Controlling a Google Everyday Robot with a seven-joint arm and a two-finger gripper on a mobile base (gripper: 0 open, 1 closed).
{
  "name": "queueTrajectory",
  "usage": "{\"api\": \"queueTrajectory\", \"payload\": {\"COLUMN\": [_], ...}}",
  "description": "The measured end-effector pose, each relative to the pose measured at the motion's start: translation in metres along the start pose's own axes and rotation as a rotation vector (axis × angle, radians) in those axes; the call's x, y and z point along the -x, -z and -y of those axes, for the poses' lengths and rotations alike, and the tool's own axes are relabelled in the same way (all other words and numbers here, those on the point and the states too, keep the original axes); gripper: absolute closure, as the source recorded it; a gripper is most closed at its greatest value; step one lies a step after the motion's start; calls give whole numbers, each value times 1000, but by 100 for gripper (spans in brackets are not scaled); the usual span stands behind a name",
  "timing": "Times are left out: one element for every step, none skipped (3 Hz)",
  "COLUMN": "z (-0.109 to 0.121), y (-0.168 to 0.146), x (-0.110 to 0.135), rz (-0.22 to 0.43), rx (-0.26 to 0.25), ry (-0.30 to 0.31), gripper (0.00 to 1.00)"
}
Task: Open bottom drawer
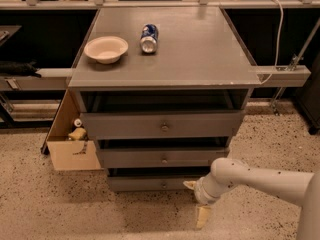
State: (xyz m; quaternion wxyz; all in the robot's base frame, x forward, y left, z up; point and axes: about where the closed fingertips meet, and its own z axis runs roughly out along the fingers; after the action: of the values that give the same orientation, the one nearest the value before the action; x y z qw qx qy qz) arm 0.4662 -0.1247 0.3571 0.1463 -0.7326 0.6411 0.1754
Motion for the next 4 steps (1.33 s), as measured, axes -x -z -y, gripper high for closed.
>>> {"api": "queueTrajectory", "payload": {"z": [15, 29, 46, 59], "y": [-25, -40, -46, -55], "x": [-16, -13, -4, 1], "rz": [-9, 4, 22, 18], "rx": [-37, -77, -114, -128], "ry": [-30, -30, -33, -57], "gripper": [0, 0, 0, 0]}}
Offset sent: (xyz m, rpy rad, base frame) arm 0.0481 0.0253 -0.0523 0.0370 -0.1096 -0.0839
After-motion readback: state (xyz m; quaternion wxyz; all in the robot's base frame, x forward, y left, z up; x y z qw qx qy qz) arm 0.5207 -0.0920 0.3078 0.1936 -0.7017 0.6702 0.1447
